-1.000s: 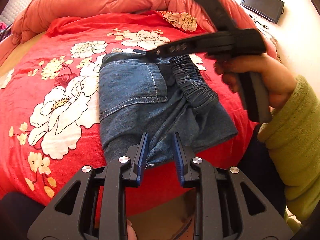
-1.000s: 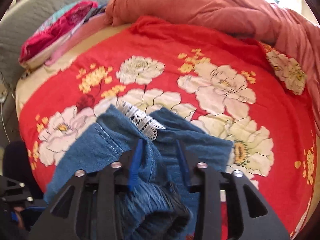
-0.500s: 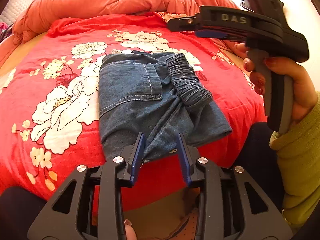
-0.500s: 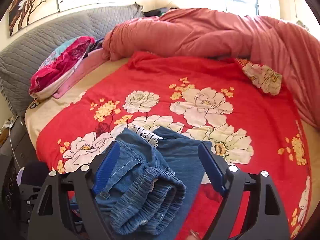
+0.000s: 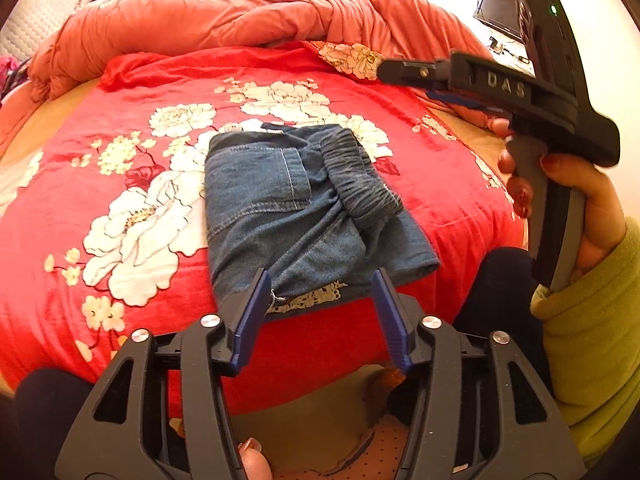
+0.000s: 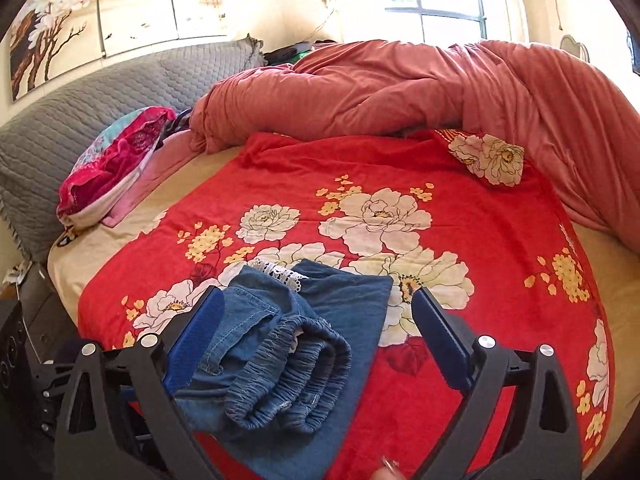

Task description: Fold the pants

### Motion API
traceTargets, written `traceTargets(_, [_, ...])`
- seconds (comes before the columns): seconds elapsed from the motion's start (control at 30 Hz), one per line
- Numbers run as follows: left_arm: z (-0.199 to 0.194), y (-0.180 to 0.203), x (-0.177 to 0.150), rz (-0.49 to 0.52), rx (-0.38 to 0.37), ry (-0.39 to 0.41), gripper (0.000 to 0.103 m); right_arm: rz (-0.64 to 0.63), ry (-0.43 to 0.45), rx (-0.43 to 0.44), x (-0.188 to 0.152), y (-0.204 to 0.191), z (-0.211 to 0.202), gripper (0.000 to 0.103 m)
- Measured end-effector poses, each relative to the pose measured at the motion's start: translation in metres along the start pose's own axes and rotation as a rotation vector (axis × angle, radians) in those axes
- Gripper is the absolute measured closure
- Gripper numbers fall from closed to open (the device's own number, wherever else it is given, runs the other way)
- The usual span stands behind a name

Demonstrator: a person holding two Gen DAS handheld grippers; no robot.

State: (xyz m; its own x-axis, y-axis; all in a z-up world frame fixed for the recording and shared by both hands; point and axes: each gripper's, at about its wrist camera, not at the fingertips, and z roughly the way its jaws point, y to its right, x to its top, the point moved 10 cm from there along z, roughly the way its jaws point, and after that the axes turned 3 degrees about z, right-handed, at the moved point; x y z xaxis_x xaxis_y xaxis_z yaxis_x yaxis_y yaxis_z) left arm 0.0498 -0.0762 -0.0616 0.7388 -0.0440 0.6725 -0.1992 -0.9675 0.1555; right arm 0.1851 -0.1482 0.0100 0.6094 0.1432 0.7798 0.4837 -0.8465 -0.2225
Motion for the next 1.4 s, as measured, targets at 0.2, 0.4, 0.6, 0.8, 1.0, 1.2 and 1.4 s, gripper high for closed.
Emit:
traceTargets(0.2, [-0.009, -0.006, 0.012, 0.003, 0.03, 0.033, 0.043, 0.04, 0.021, -0.011, -0.008, 0.009, -0.008, 0.006])
traceTargets(0.4, [-0.01, -0.019, 0.024, -0.016, 0.067, 0.051, 0.036, 0.074, 0.031, -0.007, -0.011, 0.018, -0.014, 0.005])
traceTargets(0.6, [-0.004, -0.031, 0.033, -0.04, 0.095, 0.061, 0.03, 0.078, 0.017, -0.008, -0.019, 0.023, -0.014, 0.005])
traceTargets(0.8, [0.005, -0.045, 0.04, -0.053, 0.121, 0.057, 0.028, 0.088, -0.001, -0.017, -0.028, 0.029, -0.009, 0.005])
traceTargets(1.0, [0.013, -0.056, 0.046, -0.062, 0.142, 0.052, 0.027, 0.097, -0.034, -0.027, -0.039, 0.036, 0.002, 0.005])
traceTargets(1.2, [0.024, -0.065, 0.049, -0.066, 0.16, 0.038, 0.026, 0.099, -0.054, -0.043, -0.046, 0.042, 0.009, 0.005])
traceTargets(1.4, [0.034, -0.071, 0.048, -0.065, 0.17, 0.021, 0.026, 0.107, -0.089, -0.049, -0.056, 0.047, 0.02, 0.005])
